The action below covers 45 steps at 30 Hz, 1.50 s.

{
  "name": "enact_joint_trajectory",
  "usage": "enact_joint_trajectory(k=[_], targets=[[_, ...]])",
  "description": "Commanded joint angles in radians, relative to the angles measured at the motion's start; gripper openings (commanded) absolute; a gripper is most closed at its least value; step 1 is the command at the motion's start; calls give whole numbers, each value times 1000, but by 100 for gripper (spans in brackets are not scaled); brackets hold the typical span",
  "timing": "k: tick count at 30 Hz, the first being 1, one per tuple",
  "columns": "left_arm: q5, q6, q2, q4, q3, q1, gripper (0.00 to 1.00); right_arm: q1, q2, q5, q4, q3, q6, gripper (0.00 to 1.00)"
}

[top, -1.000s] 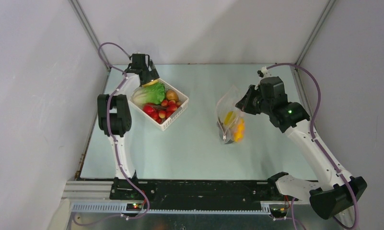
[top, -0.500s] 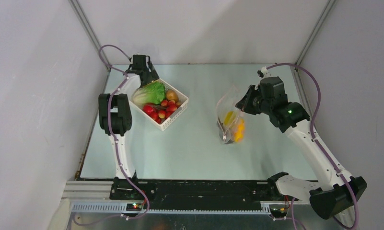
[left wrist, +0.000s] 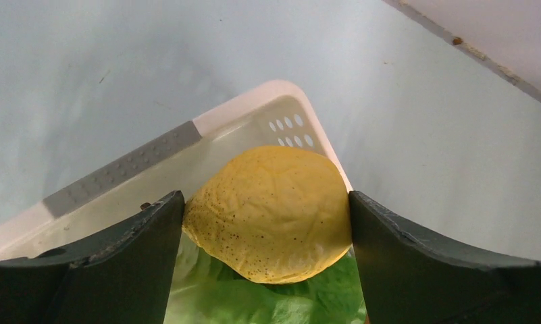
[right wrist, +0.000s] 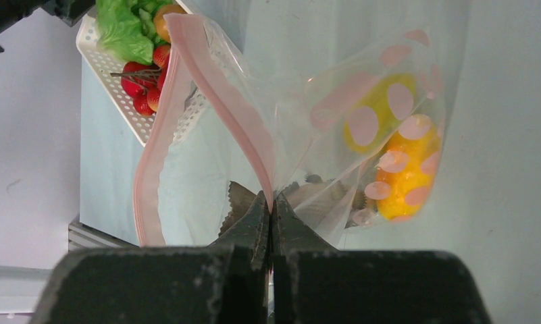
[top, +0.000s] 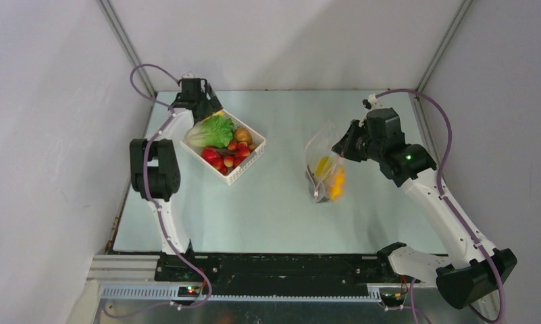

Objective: Place the food in the zip-top bag and seal the zipper
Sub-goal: Pick up the fake fruit from the bin, then place the fake fruit in the zipper food storage bag.

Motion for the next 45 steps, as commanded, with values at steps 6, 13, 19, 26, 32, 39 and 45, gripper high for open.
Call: enact_joint_trajectory(k=[6, 13, 19, 26, 32, 39, 45], targets=[[32, -15, -274, 99, -173, -5, 41, -1, -19, 2, 4, 0, -8, 0], [64, 3, -401, 124, -270, -12, 39, 0, -21, 1, 2, 0, -8, 0], [147, -5, -543, 196, -388, -26, 38, 6, -19, -4, 7, 0, -12, 0], [236, 71, -718, 219, -425, -154, 38, 13, -13, -13, 16, 0, -21, 0], [294, 214, -882, 254, -455, -396, 40, 22, -13, -18, 18, 0, -29, 0], [517, 237, -925, 363, -478, -618, 42, 42, -11, -7, 19, 0, -25, 0], [562, 292, -868, 403, -477, -773, 44, 66, -11, -8, 29, 0, -16, 0]])
